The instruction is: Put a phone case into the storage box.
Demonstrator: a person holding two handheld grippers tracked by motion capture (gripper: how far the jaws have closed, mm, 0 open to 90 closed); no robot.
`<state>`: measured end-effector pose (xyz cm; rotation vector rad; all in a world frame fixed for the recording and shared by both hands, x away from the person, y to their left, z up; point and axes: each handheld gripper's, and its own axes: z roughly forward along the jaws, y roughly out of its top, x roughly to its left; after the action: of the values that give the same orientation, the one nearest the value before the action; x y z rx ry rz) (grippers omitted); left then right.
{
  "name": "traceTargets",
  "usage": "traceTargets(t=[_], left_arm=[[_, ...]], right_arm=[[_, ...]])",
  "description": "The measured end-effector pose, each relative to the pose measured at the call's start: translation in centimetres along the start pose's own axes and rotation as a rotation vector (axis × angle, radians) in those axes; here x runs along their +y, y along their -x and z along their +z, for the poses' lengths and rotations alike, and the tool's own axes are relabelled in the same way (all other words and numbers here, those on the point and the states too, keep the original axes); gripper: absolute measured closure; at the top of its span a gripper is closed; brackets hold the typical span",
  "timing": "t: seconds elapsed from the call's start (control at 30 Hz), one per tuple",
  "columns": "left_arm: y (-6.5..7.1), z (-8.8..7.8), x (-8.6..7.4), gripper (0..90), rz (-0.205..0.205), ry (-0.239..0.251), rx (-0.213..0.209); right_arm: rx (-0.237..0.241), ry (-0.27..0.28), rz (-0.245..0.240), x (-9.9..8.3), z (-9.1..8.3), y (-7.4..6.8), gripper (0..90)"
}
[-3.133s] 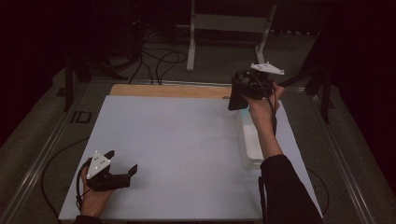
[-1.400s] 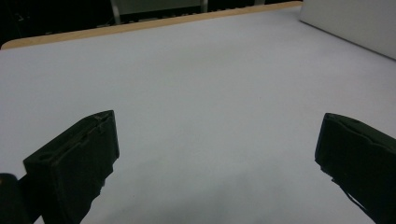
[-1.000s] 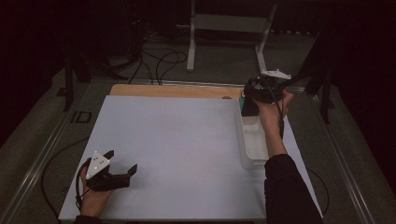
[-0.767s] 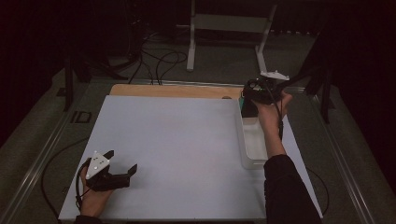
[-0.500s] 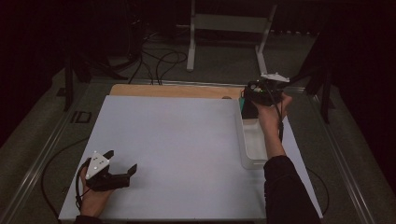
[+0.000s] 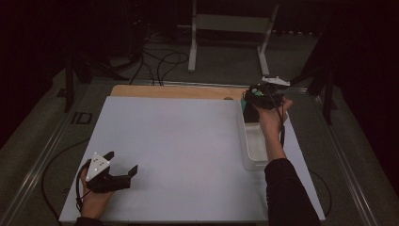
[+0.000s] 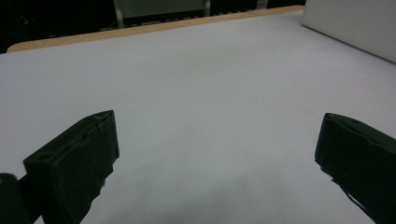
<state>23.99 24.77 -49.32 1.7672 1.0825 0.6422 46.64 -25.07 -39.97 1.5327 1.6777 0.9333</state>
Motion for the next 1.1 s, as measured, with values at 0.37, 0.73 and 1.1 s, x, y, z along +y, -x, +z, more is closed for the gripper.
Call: traceTargets(t=[0.37,0.73,1.1], left_arm=[[0.0,0.0,0.0,0.2,-0.001,0.004,0.001],[0.0,0.0,0.0,0.2,-0.002,0.002,-0.001],[0.0,0.0,0.0,0.2,-0.001,0.001,-0.003]], right_arm=[[-0.002,-0.018,-0.002,-0.8,0.8,-0.2,13.9],[-0.006,-0.036,-0.007,-1.3,1.5,-0.4,13.9],[-0.009,-0.051,-0.006,-1.7,1.9,-0.4,13.7]])
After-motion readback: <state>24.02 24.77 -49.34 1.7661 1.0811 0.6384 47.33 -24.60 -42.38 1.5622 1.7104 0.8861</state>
